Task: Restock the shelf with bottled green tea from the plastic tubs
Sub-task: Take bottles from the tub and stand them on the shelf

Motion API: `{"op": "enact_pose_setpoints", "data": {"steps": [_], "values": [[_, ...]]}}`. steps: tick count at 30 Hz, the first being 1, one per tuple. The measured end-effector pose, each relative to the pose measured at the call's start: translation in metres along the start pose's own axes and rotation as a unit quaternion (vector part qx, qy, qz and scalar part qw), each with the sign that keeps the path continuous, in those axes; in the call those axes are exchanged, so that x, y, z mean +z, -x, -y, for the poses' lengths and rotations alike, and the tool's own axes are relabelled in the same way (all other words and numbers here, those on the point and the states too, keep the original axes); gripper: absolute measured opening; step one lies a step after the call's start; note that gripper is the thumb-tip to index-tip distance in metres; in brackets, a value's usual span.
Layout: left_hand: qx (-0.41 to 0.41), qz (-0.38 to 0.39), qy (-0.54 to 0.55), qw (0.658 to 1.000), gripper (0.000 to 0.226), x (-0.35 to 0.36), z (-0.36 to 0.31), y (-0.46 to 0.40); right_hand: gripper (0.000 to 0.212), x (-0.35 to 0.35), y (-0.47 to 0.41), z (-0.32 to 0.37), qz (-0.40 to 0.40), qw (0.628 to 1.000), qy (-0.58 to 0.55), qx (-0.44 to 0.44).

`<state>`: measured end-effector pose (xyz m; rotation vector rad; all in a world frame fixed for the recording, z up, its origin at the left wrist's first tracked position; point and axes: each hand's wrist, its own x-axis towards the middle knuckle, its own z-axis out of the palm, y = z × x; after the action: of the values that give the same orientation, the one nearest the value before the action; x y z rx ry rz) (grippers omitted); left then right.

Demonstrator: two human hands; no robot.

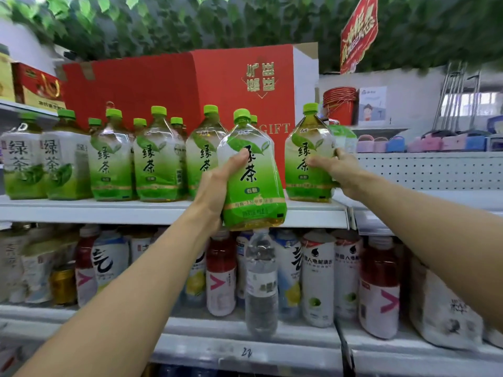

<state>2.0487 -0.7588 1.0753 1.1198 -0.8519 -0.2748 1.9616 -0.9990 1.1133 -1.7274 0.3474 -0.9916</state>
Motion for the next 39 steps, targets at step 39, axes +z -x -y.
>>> {"op": "enact_pose_setpoints", "data": {"steps": [39], "values": [[0.141, 0.008, -0.069, 0.988, 0.099, 0.051, 0.006, -0.027, 0.073, 0.019, 0.079, 0.037, 0.186, 0.979, -0.014, -0.085]]}}
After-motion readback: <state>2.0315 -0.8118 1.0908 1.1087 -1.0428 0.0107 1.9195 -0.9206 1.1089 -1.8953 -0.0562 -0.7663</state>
